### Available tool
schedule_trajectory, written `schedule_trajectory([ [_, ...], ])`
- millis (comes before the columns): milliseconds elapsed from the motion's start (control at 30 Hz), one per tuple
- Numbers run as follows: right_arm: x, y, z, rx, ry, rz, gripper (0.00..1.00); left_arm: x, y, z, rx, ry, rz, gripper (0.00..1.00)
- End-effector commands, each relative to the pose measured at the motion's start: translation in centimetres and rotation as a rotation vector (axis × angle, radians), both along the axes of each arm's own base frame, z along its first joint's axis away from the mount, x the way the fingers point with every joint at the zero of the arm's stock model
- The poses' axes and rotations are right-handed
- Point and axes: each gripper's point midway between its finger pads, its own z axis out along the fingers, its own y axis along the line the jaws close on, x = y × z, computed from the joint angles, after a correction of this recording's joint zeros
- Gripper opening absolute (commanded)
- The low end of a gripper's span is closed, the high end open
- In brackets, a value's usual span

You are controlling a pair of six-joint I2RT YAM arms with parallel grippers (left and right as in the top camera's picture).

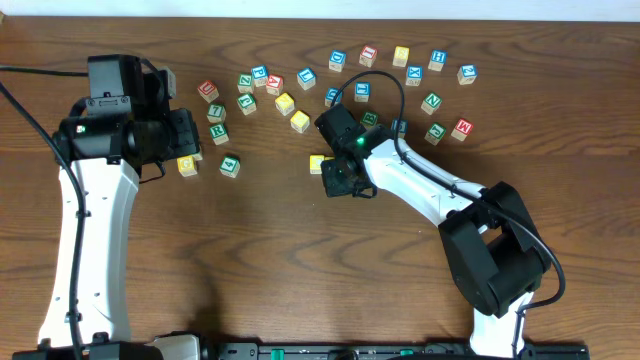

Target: Spell out CORL

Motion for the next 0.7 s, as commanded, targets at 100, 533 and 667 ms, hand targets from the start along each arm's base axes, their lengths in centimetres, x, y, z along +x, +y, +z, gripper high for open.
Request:
schedule_trajectory([
  [100, 1.57, -0.69, 1.4, -0.017, -0.081, -0.043, 0.01, 0.19, 0.2, -0.13, 0.009, 0.005, -0.003, 0.08],
  [533, 1.87, -0.07, 1.55, -0.002, -0.101, -0.036, 0.02, 0.18, 0.19, -0.13, 0.009, 0.005, -0.003, 0.08],
  [667, 2.06, 0.07, 1.54, 0.005, -0.111, -0.035, 0.02, 0.17, 0.19, -0.15, 0.009, 0.006, -0.003, 0.08],
])
